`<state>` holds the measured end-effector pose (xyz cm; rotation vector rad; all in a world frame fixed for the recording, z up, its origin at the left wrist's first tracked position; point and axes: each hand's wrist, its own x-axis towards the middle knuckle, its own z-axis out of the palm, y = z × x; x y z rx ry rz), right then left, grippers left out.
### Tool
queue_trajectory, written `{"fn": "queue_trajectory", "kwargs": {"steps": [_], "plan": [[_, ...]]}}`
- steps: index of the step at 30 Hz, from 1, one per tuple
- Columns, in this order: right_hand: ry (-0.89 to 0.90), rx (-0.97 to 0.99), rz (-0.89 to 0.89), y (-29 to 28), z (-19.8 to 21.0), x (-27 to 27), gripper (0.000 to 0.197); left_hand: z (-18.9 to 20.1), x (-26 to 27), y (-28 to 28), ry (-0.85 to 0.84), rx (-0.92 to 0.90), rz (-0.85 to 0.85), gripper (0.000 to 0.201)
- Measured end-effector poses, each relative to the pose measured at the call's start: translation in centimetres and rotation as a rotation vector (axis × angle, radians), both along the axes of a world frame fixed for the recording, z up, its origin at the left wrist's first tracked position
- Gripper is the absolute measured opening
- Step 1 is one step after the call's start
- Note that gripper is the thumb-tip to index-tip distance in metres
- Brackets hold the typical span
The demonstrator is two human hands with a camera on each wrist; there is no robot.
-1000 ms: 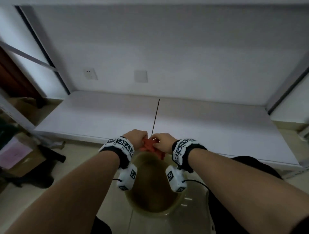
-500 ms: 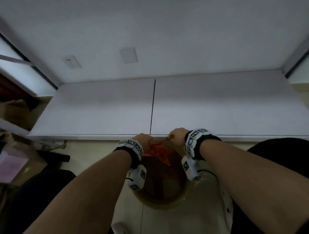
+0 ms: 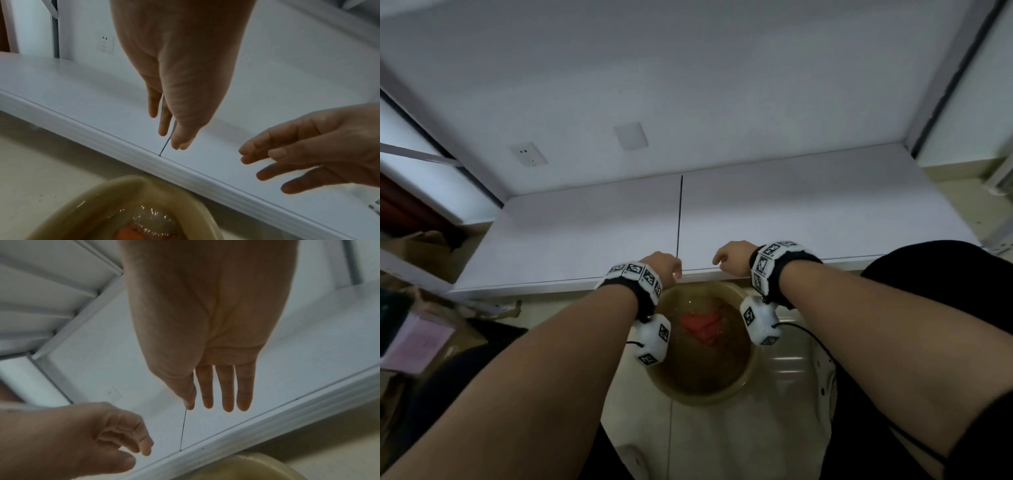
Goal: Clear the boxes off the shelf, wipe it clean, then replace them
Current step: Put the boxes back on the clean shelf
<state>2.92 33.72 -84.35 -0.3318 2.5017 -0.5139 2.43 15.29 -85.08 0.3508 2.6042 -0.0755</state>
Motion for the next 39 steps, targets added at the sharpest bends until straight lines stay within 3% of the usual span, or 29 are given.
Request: {"fn": "queue_trajectory", "kwargs": {"steps": [6,13,23,26,32,39], "plan": [[0.07,0.002,-0.039,-2.7,1.8,-0.8,0.042,2.2,-0.3,-4.4,0.087,0.027,0.027,0.027],[0.083,0.045,0.127,-13.6,2.1,-3.7,0.042,1.8,-1.1,-14.3,0.127,0.095,0.187,0.028],[0.061,0.051,0.338,-30.8,-0.1,-6.0,0.039,-1.1,1.8,-34.5,0.2,0.062,0.775,0.04],[0.066,0.045,0.381,-35.0,-0.3,-5.9,0.04,-0.5,2.6,-39.1,0.345,0.014,0.875,0.047],[0.1,0.023,0.451,-41.3,0.2,-4.8,0.04,1.9,5.1,-44.5,0.871,-0.024,0.867,0.042],[0.151,0.007,0.507,-45.6,2.1,-3.4,0.039,5.4,6.8,-47.6,1.018,-0.027,0.993,0.038]]}}
